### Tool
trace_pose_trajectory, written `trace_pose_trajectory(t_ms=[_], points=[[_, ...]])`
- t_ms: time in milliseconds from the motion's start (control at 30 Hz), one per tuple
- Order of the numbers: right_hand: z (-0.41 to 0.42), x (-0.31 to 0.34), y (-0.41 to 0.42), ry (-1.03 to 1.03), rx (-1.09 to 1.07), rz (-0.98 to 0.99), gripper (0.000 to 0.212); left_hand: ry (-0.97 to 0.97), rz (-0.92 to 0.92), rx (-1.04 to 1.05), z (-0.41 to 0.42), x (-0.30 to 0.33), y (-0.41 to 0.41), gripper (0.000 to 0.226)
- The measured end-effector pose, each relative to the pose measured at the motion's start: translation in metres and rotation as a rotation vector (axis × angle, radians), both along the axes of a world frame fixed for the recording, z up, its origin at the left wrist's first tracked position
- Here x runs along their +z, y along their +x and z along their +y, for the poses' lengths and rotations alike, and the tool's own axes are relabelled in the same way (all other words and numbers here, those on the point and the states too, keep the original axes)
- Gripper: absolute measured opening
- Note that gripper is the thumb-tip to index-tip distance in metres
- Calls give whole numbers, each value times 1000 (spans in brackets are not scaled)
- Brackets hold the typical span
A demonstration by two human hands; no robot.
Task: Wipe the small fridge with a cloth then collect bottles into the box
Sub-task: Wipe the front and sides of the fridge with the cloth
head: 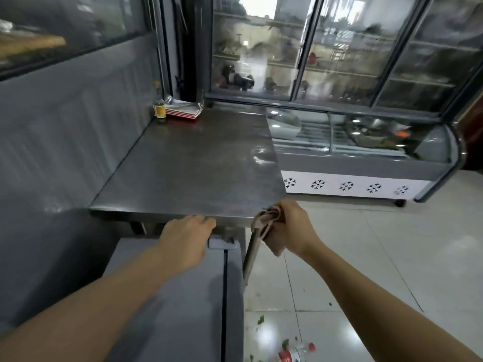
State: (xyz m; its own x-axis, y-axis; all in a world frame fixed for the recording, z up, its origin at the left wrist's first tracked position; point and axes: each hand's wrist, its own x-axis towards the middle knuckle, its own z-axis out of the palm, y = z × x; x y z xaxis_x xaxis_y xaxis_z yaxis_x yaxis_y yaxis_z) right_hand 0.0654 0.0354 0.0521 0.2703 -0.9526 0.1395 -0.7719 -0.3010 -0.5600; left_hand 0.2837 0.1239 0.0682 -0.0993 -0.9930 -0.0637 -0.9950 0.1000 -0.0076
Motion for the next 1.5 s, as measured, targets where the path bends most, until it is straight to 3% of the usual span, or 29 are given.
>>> trace_pose_trajectory(t_ms=[267, 367, 600, 833, 967, 1500], points=[[-127, -28, 21, -100, 121, 49, 51, -46, 6, 76, -73, -19, -29, 29], [-155, -40, 30, -126, 142, 79, 53, -30, -6, 101, -94, -25, -32, 31], [-153, -61, 32, 159, 282, 366, 56, 8, -7, 144, -102, -38, -31, 44], [-96, -40, 22, 156, 365, 425, 68, 14, 46, 172, -72, -26, -28, 46], [-47, -25, 22, 111, 391, 511, 65, -10, 50, 192, -34, -15, -26, 44], [259, -16, 21, 160, 376, 583, 70, 124, 78, 184, 256, -28, 5, 45]])
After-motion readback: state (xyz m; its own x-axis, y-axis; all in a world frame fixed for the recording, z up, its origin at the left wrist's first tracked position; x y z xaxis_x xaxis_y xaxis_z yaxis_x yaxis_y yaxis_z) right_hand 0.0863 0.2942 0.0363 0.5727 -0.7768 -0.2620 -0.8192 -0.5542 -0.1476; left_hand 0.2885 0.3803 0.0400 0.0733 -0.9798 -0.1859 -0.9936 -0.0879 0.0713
